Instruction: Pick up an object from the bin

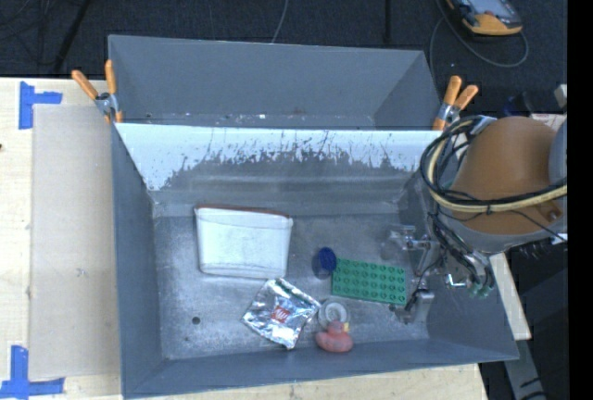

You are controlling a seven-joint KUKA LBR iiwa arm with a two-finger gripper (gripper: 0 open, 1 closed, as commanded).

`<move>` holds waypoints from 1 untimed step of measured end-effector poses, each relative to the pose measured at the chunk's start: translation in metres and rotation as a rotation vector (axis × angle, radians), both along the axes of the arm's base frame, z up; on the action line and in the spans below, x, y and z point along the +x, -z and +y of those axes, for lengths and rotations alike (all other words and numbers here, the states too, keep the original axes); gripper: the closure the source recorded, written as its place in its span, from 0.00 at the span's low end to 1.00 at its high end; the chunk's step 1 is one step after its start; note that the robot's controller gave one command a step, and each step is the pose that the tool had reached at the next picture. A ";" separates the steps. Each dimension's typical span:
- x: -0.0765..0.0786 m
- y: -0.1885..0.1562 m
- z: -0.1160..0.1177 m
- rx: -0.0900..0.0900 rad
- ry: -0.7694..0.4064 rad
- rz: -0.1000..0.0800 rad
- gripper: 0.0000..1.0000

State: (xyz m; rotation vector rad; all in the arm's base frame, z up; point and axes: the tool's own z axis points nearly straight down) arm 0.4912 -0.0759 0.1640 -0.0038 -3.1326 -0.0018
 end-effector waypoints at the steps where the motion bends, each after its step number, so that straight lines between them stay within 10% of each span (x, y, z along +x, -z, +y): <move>1: 0.029 0.099 -0.006 0.000 0.098 -0.003 0.00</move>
Offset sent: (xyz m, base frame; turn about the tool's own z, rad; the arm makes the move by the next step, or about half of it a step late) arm 0.0306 -0.0058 -0.0940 0.0969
